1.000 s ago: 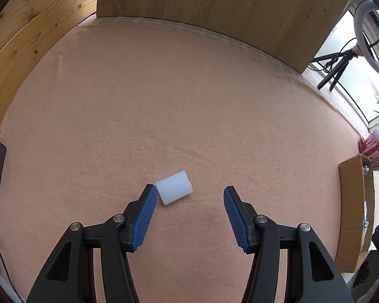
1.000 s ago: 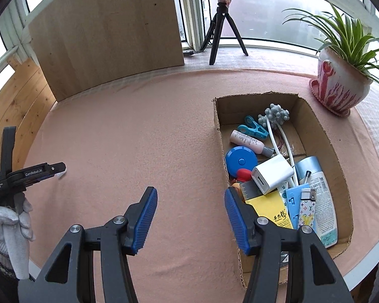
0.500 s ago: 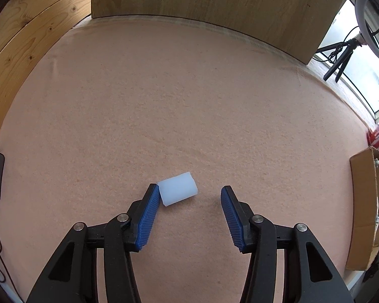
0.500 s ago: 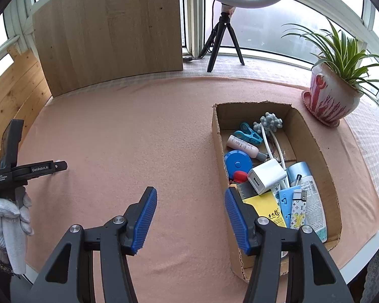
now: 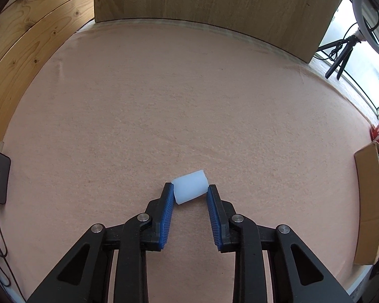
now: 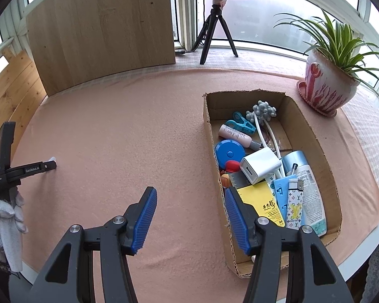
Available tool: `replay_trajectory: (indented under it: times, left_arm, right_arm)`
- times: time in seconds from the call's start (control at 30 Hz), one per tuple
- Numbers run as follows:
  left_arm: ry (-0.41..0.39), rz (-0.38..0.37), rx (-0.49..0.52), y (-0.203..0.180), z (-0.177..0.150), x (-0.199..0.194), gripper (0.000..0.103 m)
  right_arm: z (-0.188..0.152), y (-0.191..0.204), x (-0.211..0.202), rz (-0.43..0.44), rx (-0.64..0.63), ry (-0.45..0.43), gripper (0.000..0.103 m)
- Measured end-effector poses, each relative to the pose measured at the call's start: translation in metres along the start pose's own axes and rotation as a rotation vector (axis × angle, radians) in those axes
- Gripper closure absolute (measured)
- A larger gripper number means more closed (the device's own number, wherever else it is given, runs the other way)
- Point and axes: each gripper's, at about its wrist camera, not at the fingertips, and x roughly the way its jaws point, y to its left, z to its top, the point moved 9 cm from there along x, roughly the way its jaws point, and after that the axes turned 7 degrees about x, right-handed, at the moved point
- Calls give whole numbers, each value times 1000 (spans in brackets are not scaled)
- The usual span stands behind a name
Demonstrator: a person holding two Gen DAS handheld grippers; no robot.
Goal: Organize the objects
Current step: 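Move the left gripper to the small white block and grasp it, then carry the white block into the box with the left gripper and release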
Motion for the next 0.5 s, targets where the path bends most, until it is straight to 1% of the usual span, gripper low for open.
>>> replay_trajectory:
  times: [0.13, 0.23, 0.27, 0.43, 0.5]
  left_arm:
    - [-10, 13, 19, -1, 1, 0, 79]
    - [-15, 11, 10, 0, 2, 0, 87]
    - [-17, 7, 3, 0, 3, -1, 91]
    - [-26, -13, 7, -6, 5, -3, 92]
    - [-32, -32, -10, -7, 7, -4, 92]
  right_arm:
    - [-1, -5, 1, -4, 10, 1, 51]
    - [-1, -11, 1, -5, 19, 5, 51]
    - [-1, -13, 0, -5, 23, 5, 51]
    - [-2, -28, -2, 4, 66, 9, 51]
    - [-2, -36, -3, -2, 80, 8, 51]
